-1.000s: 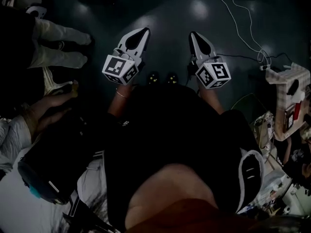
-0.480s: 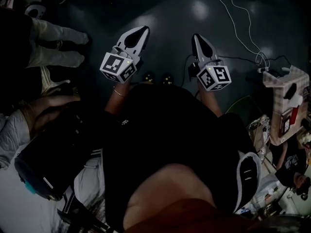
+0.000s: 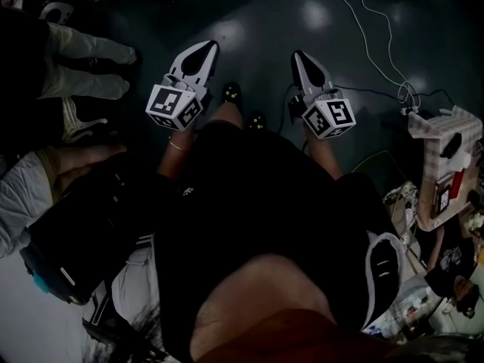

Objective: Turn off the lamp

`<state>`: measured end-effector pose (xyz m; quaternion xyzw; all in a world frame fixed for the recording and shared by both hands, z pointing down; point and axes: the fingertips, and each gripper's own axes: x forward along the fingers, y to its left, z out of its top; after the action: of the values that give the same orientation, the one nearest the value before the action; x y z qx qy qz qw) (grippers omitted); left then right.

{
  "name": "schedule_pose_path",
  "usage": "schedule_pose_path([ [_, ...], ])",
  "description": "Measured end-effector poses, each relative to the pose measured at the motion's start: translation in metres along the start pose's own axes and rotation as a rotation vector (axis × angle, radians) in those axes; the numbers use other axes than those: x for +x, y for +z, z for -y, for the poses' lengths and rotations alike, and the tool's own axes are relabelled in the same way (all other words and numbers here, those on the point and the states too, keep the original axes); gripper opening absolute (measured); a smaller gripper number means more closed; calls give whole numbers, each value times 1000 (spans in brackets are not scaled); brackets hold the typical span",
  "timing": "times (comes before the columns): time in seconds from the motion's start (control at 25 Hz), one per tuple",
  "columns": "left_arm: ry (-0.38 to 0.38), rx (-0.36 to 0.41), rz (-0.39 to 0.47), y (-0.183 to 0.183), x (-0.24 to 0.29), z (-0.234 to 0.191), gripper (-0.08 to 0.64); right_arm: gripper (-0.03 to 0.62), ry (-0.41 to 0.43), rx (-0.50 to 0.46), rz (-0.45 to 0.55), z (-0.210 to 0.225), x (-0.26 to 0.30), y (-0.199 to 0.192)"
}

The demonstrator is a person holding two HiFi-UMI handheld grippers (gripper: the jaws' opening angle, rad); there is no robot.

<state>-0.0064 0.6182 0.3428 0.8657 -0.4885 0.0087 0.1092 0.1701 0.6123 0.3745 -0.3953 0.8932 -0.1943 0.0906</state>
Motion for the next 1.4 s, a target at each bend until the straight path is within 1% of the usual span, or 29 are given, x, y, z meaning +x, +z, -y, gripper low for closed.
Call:
schedule_pose_path([
  [0.08, -7, 14, -6, 1, 6, -1, 8, 1, 13, -9, -1, -2, 2, 1],
  [0.16, -23, 9, -5, 2, 16, -2, 8, 2, 11, -10, 9, 0, 3, 5],
  [0.28, -57, -10, 2, 3, 35, -6, 8, 1, -24, -7, 22, 8, 1, 10],
  [0.36, -85, -7, 5, 6, 52, -6, 6, 1, -50, -9, 19, 17, 2, 13],
  [0.48, -129, 3, 18, 13, 78, -4, 8, 2, -66, -18, 28, 28, 6, 21],
  [0.6, -150, 3, 20, 15, 100, -9, 8, 2, -78, -16, 38, 40, 15, 27],
  [0.76, -153, 1, 13, 14, 123, -24, 7, 1, -84, -16, 26, 60, 34, 31],
  [0.92, -130, -14, 11, 16, 142, -52, 6, 1, -73, -18, 16, 74, 65, 35],
  [1.16, -121, -29, 11, 26, 174, -92, 6, 2, -57, -11, 18, 91, 117, 46],
  [1.4, -141, -7, -2, 40, 211, -119, 6, 2, -56, 4, 15, 115, 158, 53],
])
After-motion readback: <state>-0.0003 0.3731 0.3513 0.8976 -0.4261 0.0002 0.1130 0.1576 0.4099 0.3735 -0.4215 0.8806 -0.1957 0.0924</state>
